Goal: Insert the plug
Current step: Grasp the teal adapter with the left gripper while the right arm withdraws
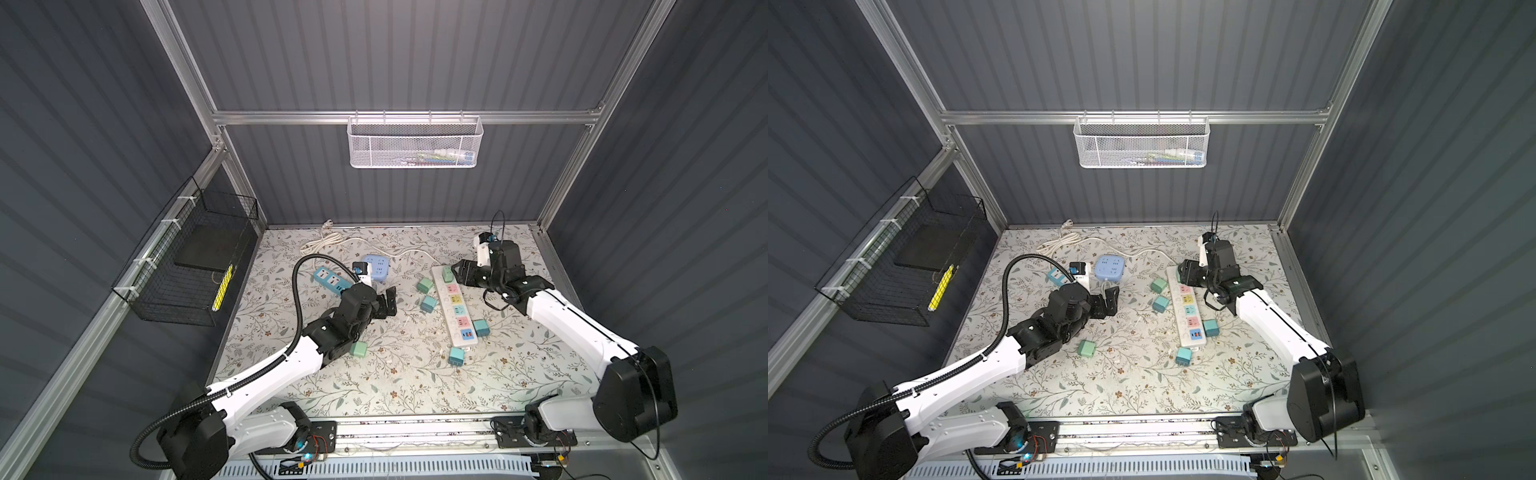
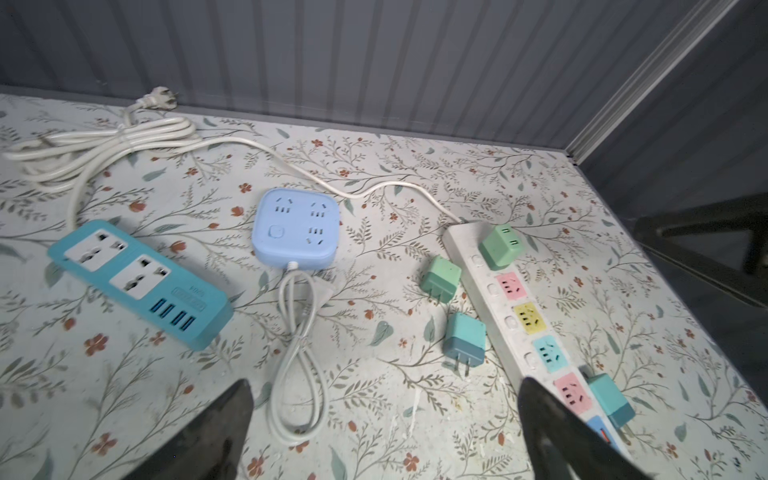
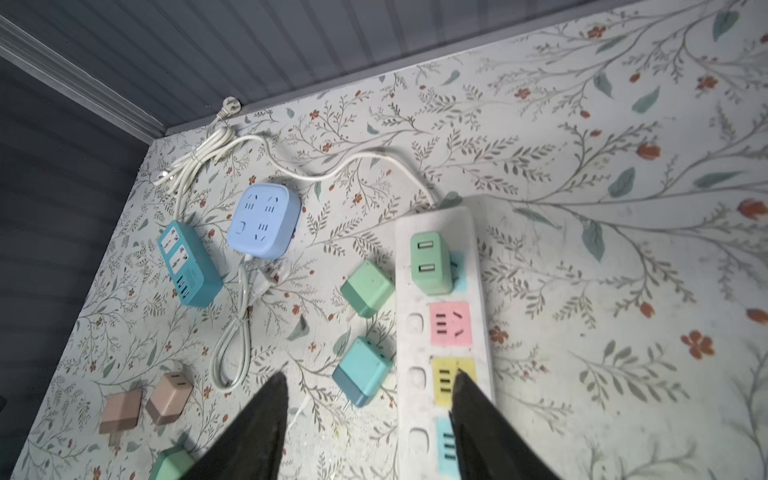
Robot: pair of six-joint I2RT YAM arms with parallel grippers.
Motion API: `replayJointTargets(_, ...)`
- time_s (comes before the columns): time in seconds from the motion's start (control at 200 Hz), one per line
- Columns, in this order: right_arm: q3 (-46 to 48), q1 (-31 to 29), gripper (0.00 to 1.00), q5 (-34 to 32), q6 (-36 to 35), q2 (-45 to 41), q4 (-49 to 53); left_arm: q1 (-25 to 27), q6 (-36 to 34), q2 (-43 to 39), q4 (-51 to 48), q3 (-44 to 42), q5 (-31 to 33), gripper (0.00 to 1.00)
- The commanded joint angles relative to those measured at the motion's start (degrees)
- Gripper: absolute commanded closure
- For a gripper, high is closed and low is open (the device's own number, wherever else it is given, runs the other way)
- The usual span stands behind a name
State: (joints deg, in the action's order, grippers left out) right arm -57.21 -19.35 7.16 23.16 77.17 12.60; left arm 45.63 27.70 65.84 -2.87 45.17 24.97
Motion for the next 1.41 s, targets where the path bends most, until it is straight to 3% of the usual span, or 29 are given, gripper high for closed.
replayJointTargets(0.0, 1.1, 0.7, 0.31, -1.7, 0.5, -2.7, 7.3, -0.5, 3.7, -1.5, -7.5, 2.3, 3.3, 0.02)
replayJointTargets(0.13, 2.7, 3.2, 0.27, -0.4, 3.2, -4.4, 10.8, -0.5, 5.1, 1.4, -11.7, 5.3, -2.3, 0.00)
replayJointTargets(0.225, 6.3, 4.6, 0.03, -4.4, 5.0, -9.3, 8.4, -0.5, 6.9, 5.0, -16.9, 9.3, -5.9, 0.00)
replayJointTargets(0.255, 7.4, 5.5, 0.01, -5.4, 5.9, -10.9, 7.2, -0.4, 7.9, 6.3, -18.4, 10.4, -6.5, 0.00)
replayJointTargets(0.325, 8.6, 8.1, 0.01, -5.0, 8.9, -12.6, 6.5, 0.2, 10.5, 9.2, -21.4, 12.8, -7.3, 0.02)
replayJointTargets(0.395, 9.0, 12.3, 0.01, 3.7, 9.1, -12.6, 5.0, 3.1, 12.5, 12.3, -24.1, 15.3, -5.6, 0.03)
replayJointTargets(0.5, 7.1, 15.2, 0.15, 6.2, 8.0, -11.3, 8.1, 11.0, 15.2, 18.4, -29.8, 21.6, 0.5, 0.04)
replayJointTargets(0.635, 8.1, 16.5, 0.31, 6.3, 8.0, -10.5, 7.9, 16.3, 19.1, 27.4, -37.0, 29.7, 0.1, 0.07)
replayJointTargets(0.695, 9.3, 17.6, 0.34, 7.8, 8.7, -10.4, 6.4, 18.7, 20.3, 30.8, -38.2, 32.4, -0.7, 0.08)
replayJointTargets(0.875, 10.4, 19.9, 0.30, 8.5, 9.9, -9.9, 4.9, 24.5, 21.8, 42.1, -41.2, 42.2, -5.9, 0.09)
replayJointTargets(1.096, 10.7, 21.7, 0.24, 9.7, 10.7, -9.8, 4.3, 26.5, 21.1, 52.0, -43.0, 52.9, -9.9, 0.09)
replayJointTargets(1.401, 11.2, 22.6, 0.25, 9.1, 11.1, -10.1, 3.2, 26.6, 23.6, 58.0, -44.9, 55.6, -11.9, 0.20)
